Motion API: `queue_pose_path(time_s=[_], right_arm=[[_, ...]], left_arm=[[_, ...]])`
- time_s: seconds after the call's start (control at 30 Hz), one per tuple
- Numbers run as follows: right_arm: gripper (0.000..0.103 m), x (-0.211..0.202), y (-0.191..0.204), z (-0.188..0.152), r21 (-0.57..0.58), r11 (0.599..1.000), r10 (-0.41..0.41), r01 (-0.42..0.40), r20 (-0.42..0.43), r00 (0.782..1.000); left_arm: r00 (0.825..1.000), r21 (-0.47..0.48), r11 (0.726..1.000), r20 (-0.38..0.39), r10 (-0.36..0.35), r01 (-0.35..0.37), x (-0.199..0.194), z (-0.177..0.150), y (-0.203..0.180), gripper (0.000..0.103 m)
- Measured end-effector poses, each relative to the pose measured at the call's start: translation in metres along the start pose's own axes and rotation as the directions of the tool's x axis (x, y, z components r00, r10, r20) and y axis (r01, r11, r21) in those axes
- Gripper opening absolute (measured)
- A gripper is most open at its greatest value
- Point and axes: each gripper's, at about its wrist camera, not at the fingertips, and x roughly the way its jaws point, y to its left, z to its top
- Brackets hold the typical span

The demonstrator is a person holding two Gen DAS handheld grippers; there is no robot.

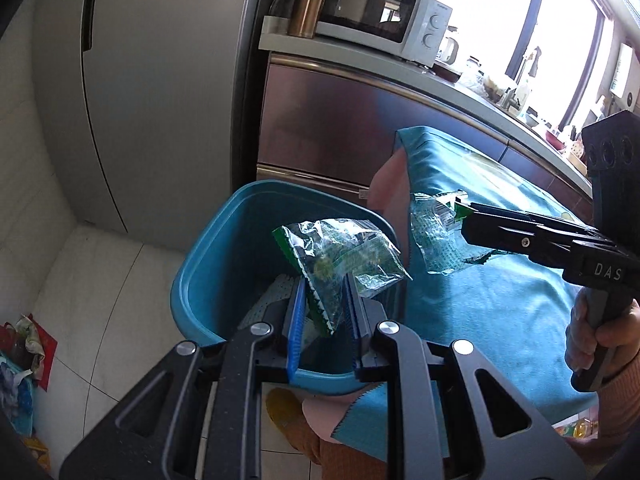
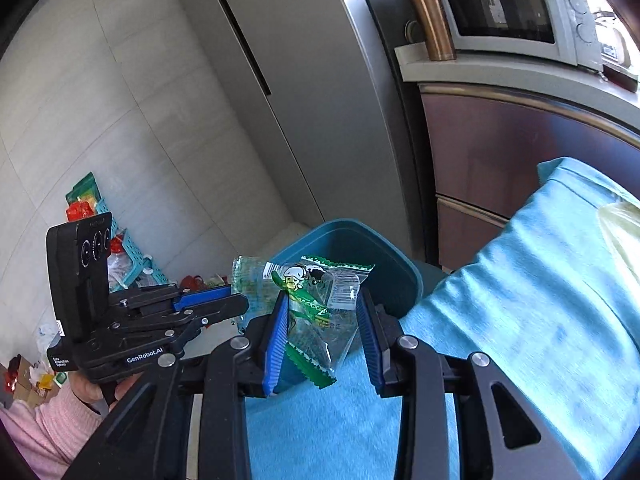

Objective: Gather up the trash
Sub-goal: 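Carry the wrappers to the teal bin and release them inside, then return to the table and grasp a foam net with the left tool while the right tool reaches the tissue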

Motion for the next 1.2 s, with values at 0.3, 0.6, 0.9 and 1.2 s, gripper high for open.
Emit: queue_pose_path(time_s=[0.3,0.6,0.9,1.2], right_arm=[[0.036,0.041,0.006,0.007,-0.022,0.999,-0.032,0.030,-0.093,0.995],[0.042,0.061,-0.002,0.008,0.019,0.999,-0.044,0.047,-0.141,0.989],[0.047,0.061,-0.007,0.009,0.050,0.997,-0.059,0.067,-0.144,0.988],[0.047,0.041,-0.015,-0.001,0.078,0.996,-0.042,0.049,-0.091,0.995]], left_arm=[[0.998,-0.030,0.999,-0.051,0.038,-0.039,0.030,0.002,0.013,0.022],[0.994,-0.053,0.996,-0.091,0.066,-0.071,0.060,0.005,0.019,0.021],[0.995,-0.060,0.996,-0.074,0.060,-0.065,0.061,0.005,0.015,0.021],[0.999,-0.043,0.998,-0.027,0.042,-0.043,0.039,0.006,0.005,0.030]])
